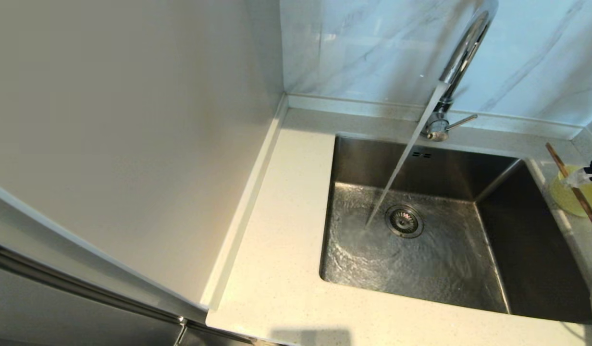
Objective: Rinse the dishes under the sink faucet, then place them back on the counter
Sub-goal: Pick up the chopsticks
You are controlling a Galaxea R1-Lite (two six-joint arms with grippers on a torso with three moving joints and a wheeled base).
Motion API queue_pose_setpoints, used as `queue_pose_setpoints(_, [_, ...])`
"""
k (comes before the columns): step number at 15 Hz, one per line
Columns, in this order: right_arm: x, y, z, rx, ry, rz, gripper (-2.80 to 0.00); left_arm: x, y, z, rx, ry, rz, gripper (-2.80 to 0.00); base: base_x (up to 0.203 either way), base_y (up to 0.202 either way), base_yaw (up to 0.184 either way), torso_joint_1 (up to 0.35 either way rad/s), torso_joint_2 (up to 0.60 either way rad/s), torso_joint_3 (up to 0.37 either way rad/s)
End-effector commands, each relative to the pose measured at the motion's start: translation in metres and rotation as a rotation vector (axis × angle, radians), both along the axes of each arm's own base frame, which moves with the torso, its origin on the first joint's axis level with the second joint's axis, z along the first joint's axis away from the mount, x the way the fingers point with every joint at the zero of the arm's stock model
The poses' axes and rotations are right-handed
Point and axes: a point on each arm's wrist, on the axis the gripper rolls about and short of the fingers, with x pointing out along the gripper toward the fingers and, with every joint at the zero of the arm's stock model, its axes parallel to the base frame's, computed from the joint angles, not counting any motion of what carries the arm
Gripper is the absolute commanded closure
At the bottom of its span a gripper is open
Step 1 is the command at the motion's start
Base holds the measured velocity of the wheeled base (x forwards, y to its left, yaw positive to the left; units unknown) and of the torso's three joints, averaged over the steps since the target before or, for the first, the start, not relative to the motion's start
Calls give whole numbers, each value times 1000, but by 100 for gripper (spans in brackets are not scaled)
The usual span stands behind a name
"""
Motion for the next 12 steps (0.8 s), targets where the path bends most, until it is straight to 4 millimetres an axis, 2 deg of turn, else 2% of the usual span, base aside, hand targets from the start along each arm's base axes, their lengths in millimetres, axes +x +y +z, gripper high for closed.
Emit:
queue_pose_setpoints(1, [2,9,4,20,-17,22,-280,0,0,0,0,0,0,0,0,0,0,0,0,0])
queue_pose_setpoints(7, [5,14,9,23,-40,24,-280,0,0,0,0,0,0,0,0,0,0,0,0,0])
queue_pose_setpoints(10, [4,17,18,54,-91,42,-280,0,0,0,0,0,0,0,0,0,0,0,0,0])
queue_pose_setpoints(12, [10,28,23,52,-124,72,-280,0,0,0,0,0,0,0,0,0,0,0,0,0])
